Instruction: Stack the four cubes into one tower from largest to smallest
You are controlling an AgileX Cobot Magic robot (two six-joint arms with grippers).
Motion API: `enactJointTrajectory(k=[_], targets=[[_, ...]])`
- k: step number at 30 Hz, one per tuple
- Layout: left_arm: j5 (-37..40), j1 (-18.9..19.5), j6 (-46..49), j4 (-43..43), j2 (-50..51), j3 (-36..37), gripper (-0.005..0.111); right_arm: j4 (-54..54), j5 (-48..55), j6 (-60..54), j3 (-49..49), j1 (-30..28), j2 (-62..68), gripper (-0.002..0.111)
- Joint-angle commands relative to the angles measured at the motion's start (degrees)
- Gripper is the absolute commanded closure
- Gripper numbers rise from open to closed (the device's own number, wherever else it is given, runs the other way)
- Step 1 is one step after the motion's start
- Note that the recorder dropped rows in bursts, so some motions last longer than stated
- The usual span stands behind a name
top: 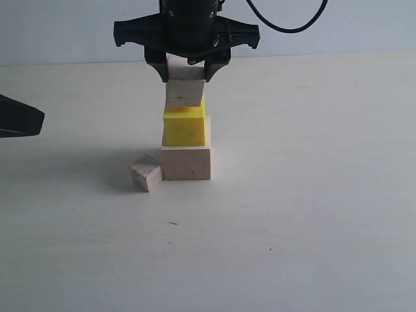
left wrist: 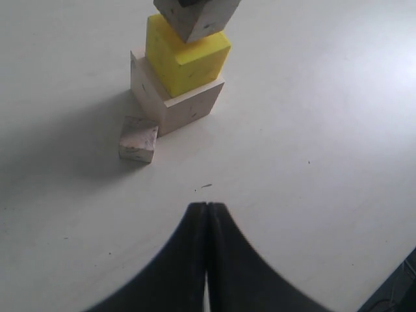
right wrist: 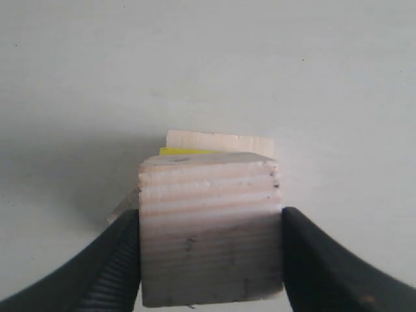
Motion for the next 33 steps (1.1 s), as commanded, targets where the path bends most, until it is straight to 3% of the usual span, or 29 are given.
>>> enactJointTrajectory(k=[1,33], targets=[[-0.36,-0.38,-0.41,-0.26,-0.22,0.22,0.107,-0.27,-0.37,-0.03,-0.7,0.08,0.18,0.108],[-0.36,-0.38,-0.41,-0.26,-0.22,0.22,0.107,-2.24,-0.37,0.18,-0.7,1.04,0.39,0.108]])
